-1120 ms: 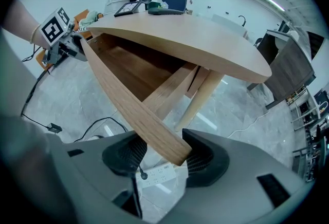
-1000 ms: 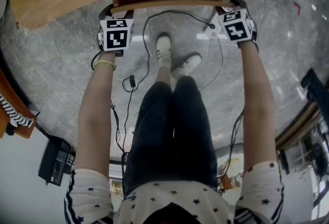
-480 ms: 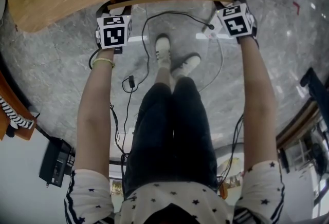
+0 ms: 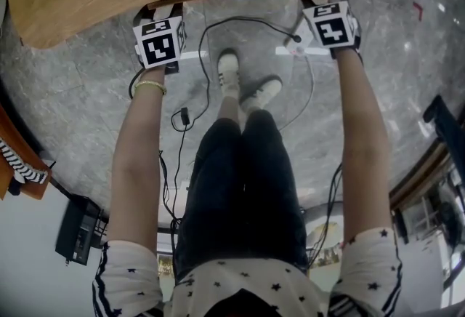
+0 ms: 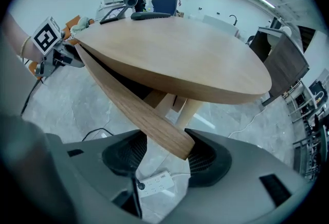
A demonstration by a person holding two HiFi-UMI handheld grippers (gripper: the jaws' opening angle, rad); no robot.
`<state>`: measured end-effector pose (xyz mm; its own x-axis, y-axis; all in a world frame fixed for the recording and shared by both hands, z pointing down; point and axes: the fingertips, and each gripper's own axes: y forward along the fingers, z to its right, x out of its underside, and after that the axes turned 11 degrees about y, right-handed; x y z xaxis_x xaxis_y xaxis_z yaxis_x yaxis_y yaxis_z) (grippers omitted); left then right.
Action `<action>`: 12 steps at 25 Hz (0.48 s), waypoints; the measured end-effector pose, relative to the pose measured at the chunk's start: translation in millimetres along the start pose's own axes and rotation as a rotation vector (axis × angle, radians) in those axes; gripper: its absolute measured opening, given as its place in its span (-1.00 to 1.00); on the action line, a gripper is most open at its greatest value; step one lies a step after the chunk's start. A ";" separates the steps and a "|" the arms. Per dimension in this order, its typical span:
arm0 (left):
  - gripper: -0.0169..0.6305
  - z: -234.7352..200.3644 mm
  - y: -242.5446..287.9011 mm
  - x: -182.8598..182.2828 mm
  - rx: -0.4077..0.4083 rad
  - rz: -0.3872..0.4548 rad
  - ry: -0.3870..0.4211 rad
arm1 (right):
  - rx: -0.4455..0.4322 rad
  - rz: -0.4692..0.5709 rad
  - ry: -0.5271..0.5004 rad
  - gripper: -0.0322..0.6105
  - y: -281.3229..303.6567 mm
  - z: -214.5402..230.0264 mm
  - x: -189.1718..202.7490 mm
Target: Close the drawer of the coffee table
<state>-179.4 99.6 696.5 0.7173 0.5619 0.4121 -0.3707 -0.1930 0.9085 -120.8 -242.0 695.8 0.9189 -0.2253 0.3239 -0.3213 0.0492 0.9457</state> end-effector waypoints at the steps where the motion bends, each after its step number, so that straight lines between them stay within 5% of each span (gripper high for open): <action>1: -0.20 -1.3 0.8 -0.5 -0.006 -0.001 -0.007 | 0.003 0.002 0.011 -0.23 0.7 0.7 -1.5; 12: -0.20 -8.5 6.2 -10.7 -0.032 0.026 -0.106 | 0.049 0.030 0.122 -0.19 4.2 9.4 -14.9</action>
<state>-194.5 99.2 697.2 0.7649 0.4687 0.4419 -0.4075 -0.1793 0.8954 -138.0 -247.6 694.7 0.9288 -0.1039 0.3558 -0.3572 0.0059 0.9340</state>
